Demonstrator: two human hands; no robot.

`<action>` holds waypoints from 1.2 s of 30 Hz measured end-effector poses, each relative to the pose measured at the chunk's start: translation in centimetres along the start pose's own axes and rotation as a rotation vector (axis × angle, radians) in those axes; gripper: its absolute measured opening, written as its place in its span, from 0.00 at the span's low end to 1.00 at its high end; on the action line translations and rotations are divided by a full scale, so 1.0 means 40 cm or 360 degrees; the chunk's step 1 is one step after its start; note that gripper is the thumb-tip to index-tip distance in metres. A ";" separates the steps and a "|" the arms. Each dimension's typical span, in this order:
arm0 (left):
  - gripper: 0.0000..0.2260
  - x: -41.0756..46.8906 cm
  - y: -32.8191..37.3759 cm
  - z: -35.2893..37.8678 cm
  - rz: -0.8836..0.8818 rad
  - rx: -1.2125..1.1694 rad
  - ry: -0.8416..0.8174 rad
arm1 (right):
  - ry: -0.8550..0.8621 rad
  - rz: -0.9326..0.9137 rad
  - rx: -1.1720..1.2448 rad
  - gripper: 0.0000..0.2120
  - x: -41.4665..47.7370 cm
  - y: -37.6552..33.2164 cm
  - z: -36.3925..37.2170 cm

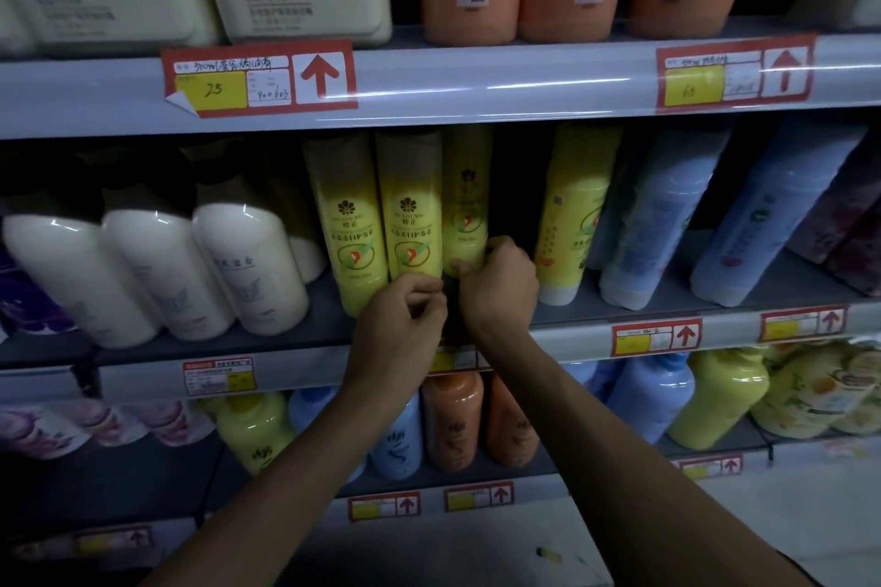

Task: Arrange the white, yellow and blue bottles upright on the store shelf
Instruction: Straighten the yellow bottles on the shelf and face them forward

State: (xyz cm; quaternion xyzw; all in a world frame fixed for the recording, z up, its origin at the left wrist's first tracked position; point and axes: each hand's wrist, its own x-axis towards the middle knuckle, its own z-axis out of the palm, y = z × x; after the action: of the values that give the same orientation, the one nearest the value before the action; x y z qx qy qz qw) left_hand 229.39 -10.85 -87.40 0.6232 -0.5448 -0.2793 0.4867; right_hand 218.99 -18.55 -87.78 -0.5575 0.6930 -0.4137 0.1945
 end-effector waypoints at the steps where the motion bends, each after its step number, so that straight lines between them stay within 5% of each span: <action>1: 0.07 0.000 0.001 0.000 -0.0006 -0.0007 0.0004 | -0.0006 0.0004 -0.0004 0.18 -0.002 0.000 0.000; 20: 0.06 -0.016 0.053 0.050 -0.0128 -0.0141 -0.0142 | -0.0160 -0.0334 -0.0237 0.14 -0.060 0.050 -0.206; 36: 0.25 0.005 0.127 0.204 -0.0081 -0.0061 -0.0185 | -0.0296 0.0002 0.0011 0.24 -0.019 0.122 -0.302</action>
State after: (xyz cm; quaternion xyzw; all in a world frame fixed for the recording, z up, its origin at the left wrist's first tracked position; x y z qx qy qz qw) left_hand 220.20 -13.15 -85.76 0.6101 -0.5508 -0.3376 0.4588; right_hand 207.40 -13.35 -84.76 -0.5925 0.6708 -0.3625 0.2601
